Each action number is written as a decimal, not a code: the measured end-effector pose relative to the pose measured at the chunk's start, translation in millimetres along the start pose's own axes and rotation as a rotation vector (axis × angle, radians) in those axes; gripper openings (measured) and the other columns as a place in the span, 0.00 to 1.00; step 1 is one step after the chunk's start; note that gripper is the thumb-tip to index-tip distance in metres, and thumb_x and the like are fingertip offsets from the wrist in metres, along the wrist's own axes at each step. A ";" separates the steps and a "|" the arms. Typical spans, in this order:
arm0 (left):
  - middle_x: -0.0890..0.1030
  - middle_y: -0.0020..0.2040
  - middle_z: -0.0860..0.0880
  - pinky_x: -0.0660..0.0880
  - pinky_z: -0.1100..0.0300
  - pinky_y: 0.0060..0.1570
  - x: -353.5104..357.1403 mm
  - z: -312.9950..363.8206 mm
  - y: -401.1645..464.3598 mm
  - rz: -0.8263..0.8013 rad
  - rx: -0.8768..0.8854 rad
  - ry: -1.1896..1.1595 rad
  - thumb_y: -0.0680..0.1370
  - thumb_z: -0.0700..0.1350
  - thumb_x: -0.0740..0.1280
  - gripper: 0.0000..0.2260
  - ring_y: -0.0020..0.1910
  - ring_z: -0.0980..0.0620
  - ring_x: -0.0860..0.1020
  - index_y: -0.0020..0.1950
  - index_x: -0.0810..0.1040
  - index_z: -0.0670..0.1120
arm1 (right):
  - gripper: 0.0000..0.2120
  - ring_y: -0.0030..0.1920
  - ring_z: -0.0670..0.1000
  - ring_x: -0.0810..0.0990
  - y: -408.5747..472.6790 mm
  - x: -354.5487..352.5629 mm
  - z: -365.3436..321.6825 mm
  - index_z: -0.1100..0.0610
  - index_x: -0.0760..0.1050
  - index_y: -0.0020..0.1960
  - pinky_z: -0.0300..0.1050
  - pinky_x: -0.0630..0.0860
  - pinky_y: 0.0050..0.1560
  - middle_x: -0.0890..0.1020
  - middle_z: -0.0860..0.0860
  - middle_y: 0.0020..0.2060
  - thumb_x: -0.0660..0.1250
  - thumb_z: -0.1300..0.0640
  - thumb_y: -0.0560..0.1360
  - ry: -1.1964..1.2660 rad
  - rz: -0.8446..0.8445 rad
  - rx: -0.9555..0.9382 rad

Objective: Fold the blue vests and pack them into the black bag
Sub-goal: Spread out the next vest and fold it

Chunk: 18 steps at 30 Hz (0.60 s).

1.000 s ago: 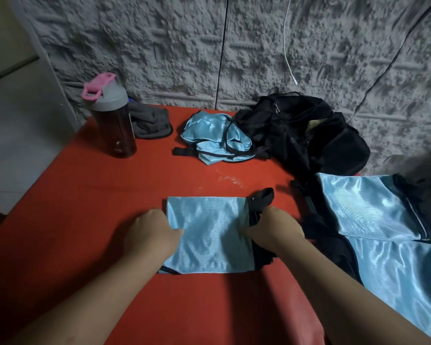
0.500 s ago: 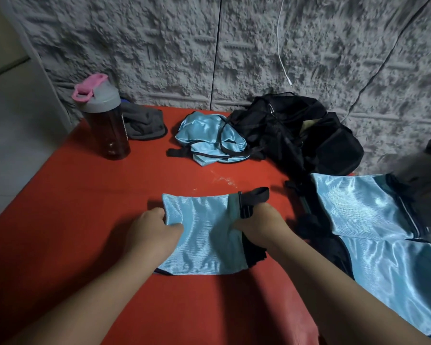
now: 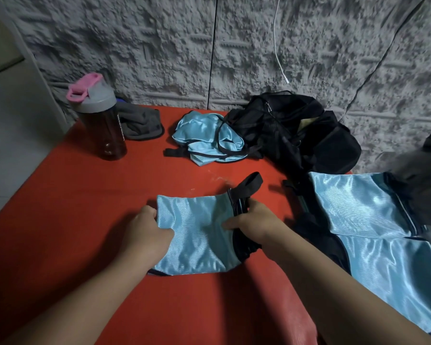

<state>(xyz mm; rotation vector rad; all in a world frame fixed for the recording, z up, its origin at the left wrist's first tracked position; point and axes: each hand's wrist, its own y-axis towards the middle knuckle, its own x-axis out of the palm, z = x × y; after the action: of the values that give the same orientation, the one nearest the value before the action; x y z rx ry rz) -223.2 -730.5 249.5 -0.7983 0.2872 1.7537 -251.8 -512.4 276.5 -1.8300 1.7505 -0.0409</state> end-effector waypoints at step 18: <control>0.75 0.31 0.47 0.66 0.59 0.27 -15.5 4.6 3.8 -0.116 0.006 -0.063 0.71 0.32 0.63 0.21 0.24 0.50 0.72 0.56 0.74 0.56 | 0.10 0.48 0.62 0.86 4.1 -8.7 8.9 0.62 0.83 0.51 0.58 0.83 0.52 0.87 0.60 0.46 0.71 0.67 0.70 0.146 -0.075 0.067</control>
<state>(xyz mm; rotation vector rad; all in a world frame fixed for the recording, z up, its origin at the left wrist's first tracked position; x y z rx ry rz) -226.2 -740.8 262.1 -0.7390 0.2001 1.6654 -253.0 -500.7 270.7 -1.8840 1.7548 -0.2661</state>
